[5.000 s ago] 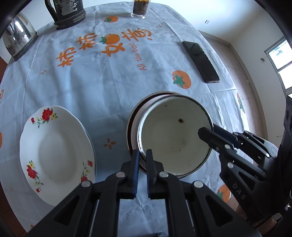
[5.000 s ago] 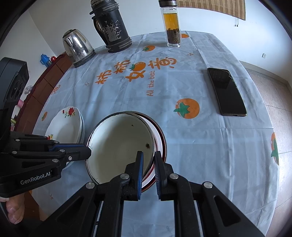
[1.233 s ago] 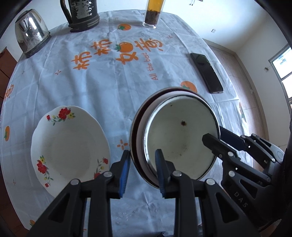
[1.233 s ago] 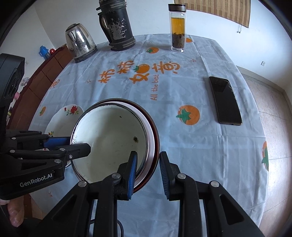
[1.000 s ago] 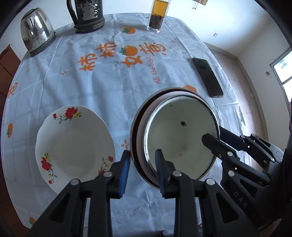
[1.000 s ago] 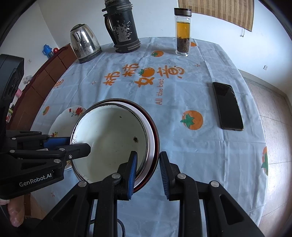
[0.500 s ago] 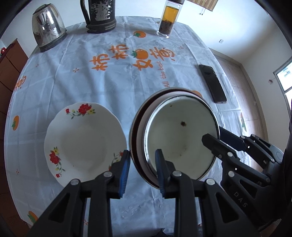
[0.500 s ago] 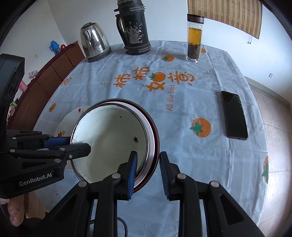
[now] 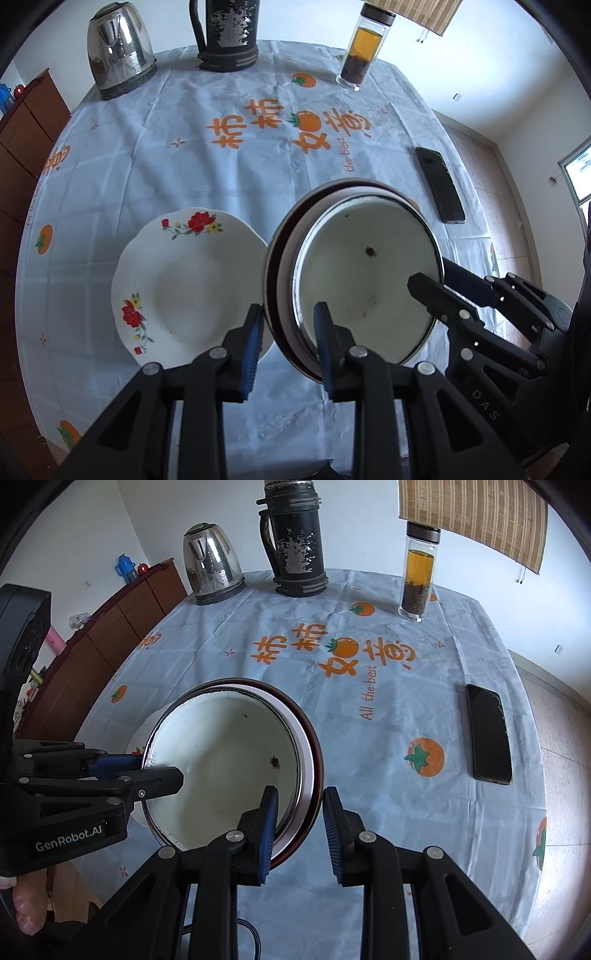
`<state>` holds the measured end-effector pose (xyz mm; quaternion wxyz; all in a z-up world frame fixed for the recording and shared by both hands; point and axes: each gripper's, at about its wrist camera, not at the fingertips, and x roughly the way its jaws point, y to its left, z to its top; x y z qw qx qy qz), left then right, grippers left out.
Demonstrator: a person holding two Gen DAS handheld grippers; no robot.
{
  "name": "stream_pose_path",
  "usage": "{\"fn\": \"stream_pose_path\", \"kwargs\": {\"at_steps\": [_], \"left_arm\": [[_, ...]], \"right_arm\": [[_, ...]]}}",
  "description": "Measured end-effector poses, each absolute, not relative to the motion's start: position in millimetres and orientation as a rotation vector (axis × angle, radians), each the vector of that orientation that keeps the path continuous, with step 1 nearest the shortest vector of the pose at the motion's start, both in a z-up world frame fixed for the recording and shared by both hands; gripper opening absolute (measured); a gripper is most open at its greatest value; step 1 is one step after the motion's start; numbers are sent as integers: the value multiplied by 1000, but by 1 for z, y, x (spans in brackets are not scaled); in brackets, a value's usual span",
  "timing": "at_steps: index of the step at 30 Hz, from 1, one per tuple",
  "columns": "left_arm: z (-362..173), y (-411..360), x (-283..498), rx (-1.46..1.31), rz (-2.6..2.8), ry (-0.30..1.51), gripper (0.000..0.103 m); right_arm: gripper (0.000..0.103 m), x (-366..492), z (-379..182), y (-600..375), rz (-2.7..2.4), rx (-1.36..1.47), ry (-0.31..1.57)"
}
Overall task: Organize plates and bowls
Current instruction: 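Lift the bowl stack and carry it toward the floral plate stack, then lower the bowl stack onto the floral plates with both tools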
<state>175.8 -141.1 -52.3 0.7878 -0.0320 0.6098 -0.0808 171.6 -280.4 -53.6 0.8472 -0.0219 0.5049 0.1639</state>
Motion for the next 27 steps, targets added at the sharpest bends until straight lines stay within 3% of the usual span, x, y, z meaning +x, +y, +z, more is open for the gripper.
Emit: {"fn": "stream_pose_path", "kwargs": {"at_steps": [27], "left_arm": [[-43, -73, 164, -158, -52, 1284, 25]], "right_arm": [[27, 179, -42, -213, 467, -111, 1039]]}}
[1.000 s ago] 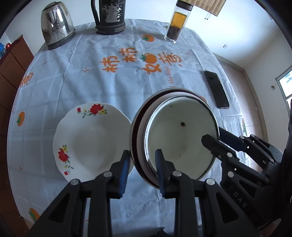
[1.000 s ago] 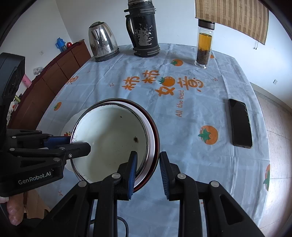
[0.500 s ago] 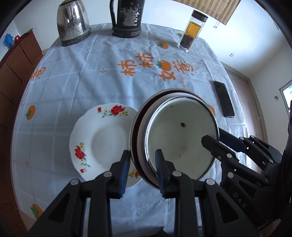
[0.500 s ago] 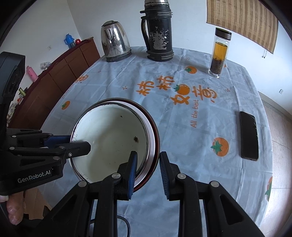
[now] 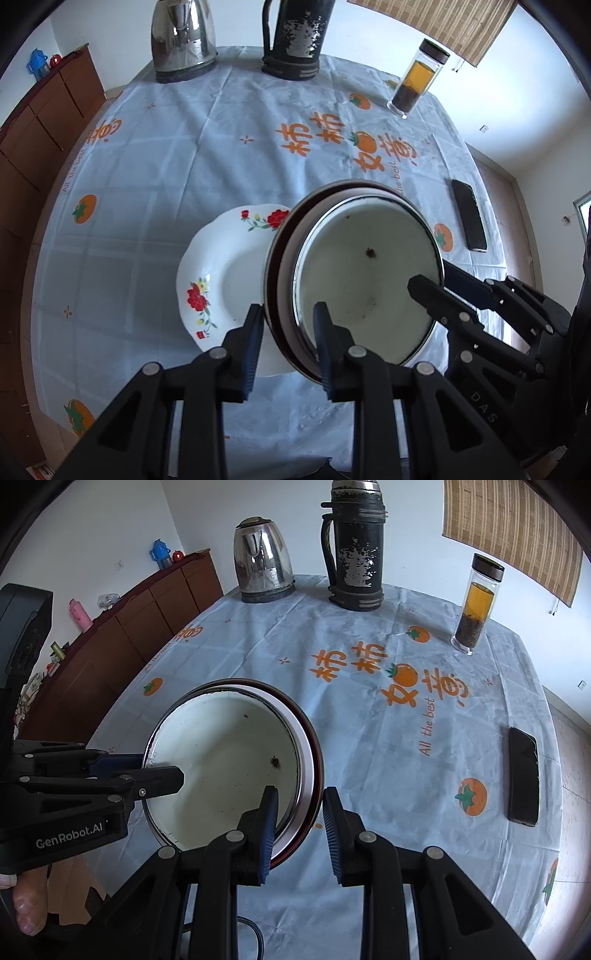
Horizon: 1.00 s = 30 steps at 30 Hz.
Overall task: Organize plates and bowls
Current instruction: 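Lower the bowl stack onto the floral plates with both tools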
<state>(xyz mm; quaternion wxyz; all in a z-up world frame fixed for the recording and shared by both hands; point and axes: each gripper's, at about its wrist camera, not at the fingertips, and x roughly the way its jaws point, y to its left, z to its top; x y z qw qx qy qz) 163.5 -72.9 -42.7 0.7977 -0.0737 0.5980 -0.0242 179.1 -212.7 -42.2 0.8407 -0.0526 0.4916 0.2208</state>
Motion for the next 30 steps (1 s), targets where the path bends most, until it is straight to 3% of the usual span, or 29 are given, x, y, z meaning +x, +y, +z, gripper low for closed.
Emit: {"fn": "stream_pose_path", "kwargs": {"at_steps": [30], "left_arm": [[-55, -37, 159, -209, 48, 1314, 25]], "right_arm": [[27, 186, -57, -174, 561, -144, 1074]]}}
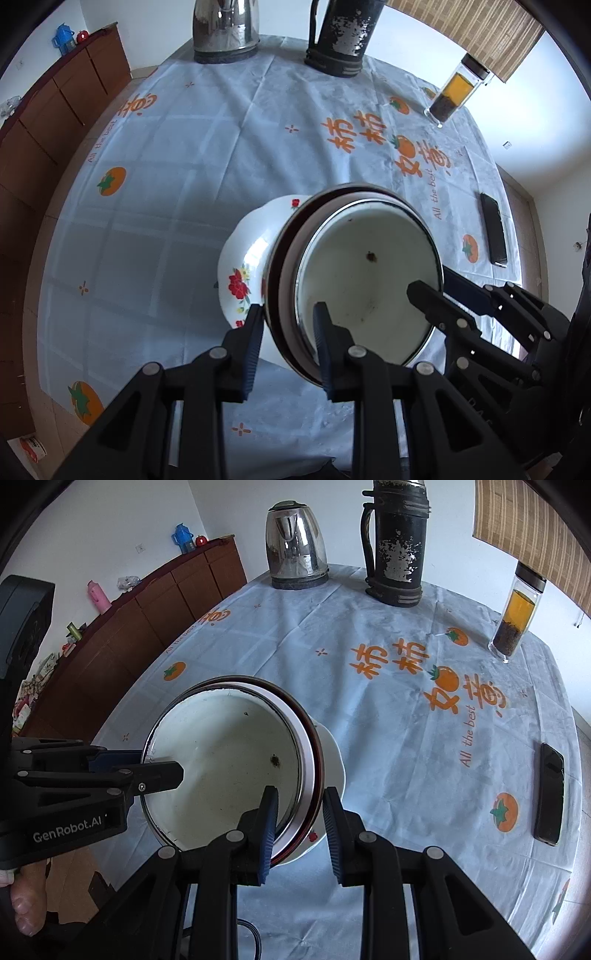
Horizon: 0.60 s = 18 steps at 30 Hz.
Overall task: Organize plates and bowls
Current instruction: 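Lower the bowl stack onto the floral plates with both tools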
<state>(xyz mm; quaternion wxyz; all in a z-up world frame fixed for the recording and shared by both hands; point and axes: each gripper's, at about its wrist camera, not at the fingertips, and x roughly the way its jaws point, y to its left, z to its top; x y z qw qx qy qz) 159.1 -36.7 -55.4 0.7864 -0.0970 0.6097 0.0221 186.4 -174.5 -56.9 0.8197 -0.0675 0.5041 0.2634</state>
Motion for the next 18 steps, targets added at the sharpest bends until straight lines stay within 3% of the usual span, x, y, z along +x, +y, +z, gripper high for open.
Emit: {"fn": "stream_pose_path", "kwargs": {"at_steps": [18], "left_arm": [[-84, -24, 165, -230, 73, 1379, 25]], "right_arm": [[27, 198, -85, -158, 583, -151, 1141]]}}
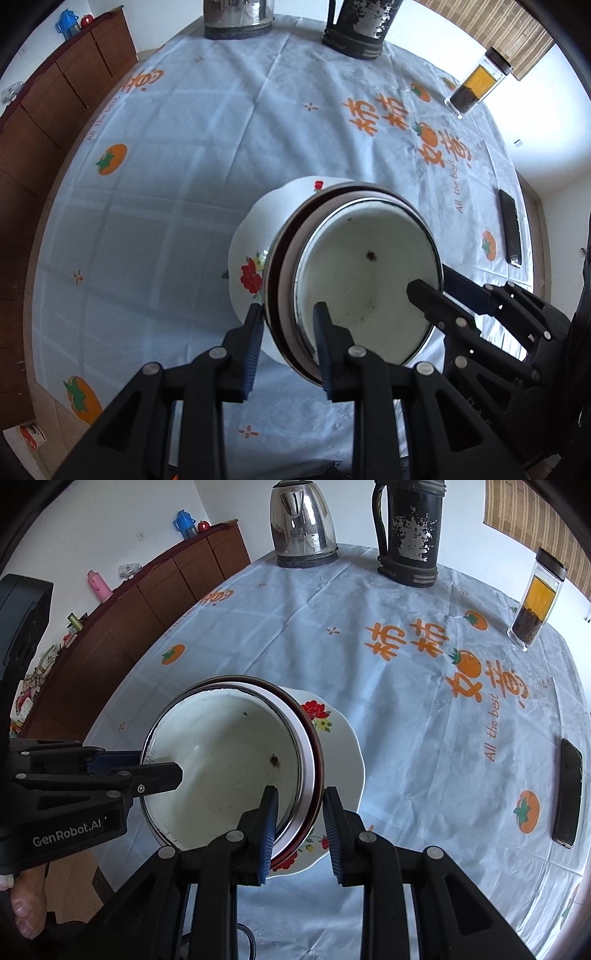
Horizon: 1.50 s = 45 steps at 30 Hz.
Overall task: Organize plates and bowls
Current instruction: 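Lower the bowl stack onto the floral plates with both tools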
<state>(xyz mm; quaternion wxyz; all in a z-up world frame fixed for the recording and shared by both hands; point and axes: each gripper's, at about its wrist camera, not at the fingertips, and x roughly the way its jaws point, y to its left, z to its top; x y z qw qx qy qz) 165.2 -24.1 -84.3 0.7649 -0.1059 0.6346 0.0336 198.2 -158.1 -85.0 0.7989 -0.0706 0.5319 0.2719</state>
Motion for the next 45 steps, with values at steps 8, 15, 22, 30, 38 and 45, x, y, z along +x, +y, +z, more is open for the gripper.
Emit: {"fn": "stream_pose_path", "kwargs": {"at_steps": [8, 15, 22, 30, 38, 45], "left_arm": [[-95, -21, 168, -240, 74, 1401, 25], [-102, -19, 171, -246, 66, 1418, 25], [-106, -19, 173, -250, 60, 1430, 25], [-112, -16, 174, -258, 72, 1438, 25], [-115, -14, 173, -264, 71, 1429, 26], [-114, -13, 169, -276, 61, 1415, 31]], "right_arm": [[27, 202, -94, -155, 578, -158, 1163], [27, 205, -98, -153, 573, -163, 1175], [27, 206, -102, -153, 565, -163, 1186], [27, 208, -103, -152, 574, -164, 1179], [27, 204, -101, -148, 577, -192, 1150], [29, 201, -101, -147, 580, -207, 1126]]}}
